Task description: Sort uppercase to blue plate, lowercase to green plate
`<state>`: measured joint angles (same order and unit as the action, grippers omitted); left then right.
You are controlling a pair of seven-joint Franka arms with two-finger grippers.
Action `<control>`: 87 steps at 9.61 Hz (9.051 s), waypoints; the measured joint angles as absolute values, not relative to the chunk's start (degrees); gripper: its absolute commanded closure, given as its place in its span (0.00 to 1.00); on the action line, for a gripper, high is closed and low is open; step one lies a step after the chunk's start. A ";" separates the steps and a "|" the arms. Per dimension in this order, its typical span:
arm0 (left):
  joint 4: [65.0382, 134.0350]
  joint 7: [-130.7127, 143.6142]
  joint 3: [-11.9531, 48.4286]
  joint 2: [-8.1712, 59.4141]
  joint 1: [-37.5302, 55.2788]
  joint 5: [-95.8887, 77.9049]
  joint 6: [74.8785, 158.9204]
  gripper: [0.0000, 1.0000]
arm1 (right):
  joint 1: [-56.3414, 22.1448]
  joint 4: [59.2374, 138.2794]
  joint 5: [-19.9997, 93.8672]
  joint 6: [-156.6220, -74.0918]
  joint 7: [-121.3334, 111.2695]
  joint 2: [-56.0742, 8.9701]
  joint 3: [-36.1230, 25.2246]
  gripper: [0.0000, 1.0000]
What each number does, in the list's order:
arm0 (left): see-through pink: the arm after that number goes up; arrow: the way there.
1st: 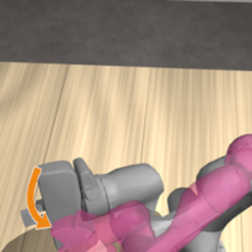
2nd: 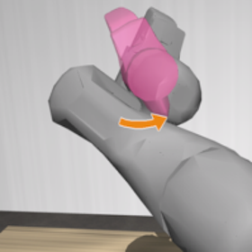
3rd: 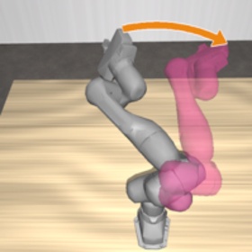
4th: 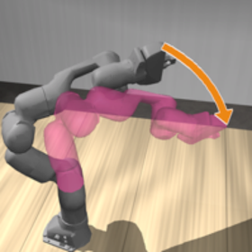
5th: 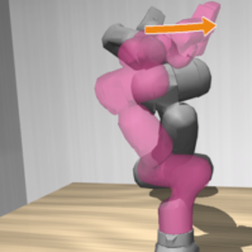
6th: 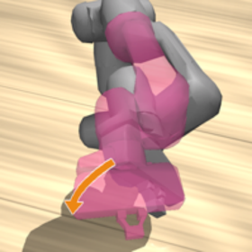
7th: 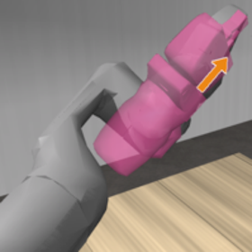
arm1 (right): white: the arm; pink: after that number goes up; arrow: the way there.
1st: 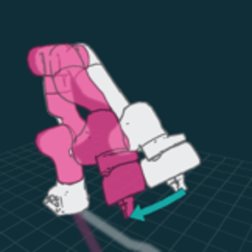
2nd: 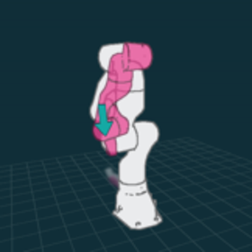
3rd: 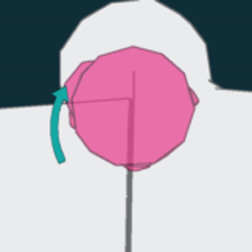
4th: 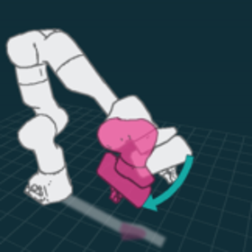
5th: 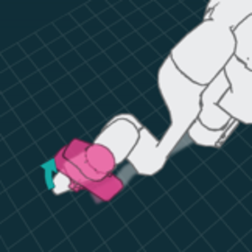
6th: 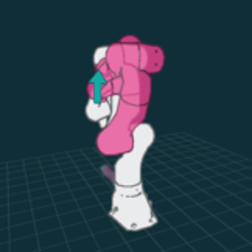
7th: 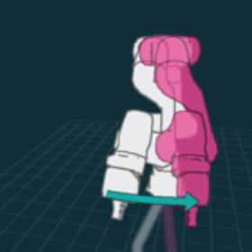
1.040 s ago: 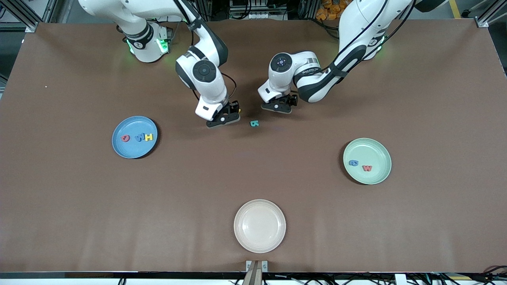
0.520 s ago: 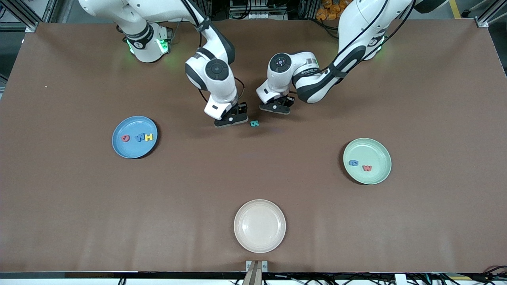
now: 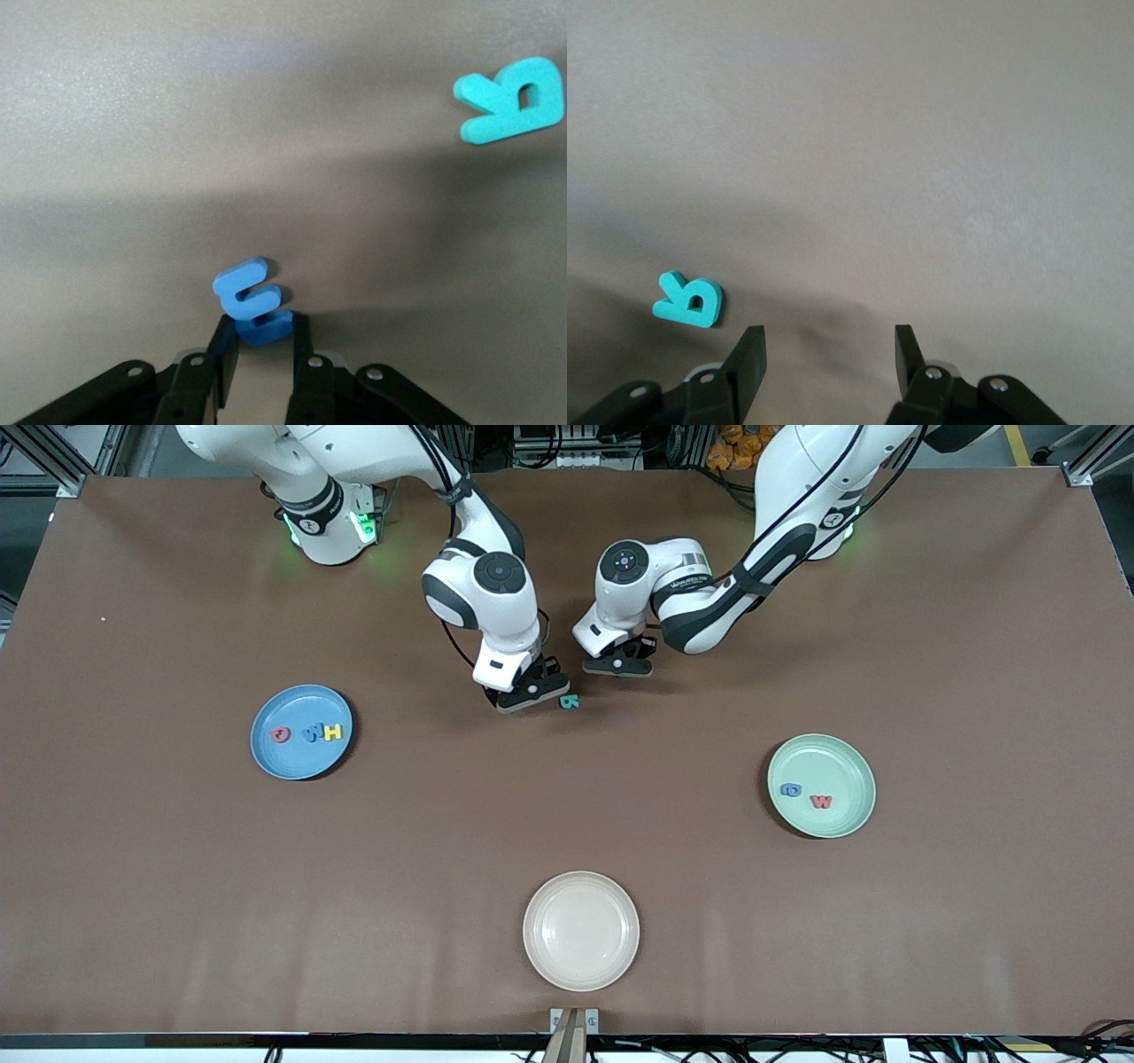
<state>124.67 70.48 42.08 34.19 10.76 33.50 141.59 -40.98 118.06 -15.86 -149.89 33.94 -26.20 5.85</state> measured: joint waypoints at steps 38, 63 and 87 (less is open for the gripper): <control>95.22 44.09 26.83 21.47 -19.05 22.52 115.52 0.00 | -49.10 116.43 -17.75 -169.84 29.29 -35.34 2.14 0.28; 97.62 43.24 12.44 20.45 15.59 5.16 108.97 0.00 | -23.36 137.47 -17.80 -155.28 -7.03 -11.68 -4.52 0.63; 91.68 53.18 14.68 44.51 49.22 14.39 134.26 0.00 | -16.99 142.54 -4.41 -146.83 -25.94 -4.67 -14.83 0.17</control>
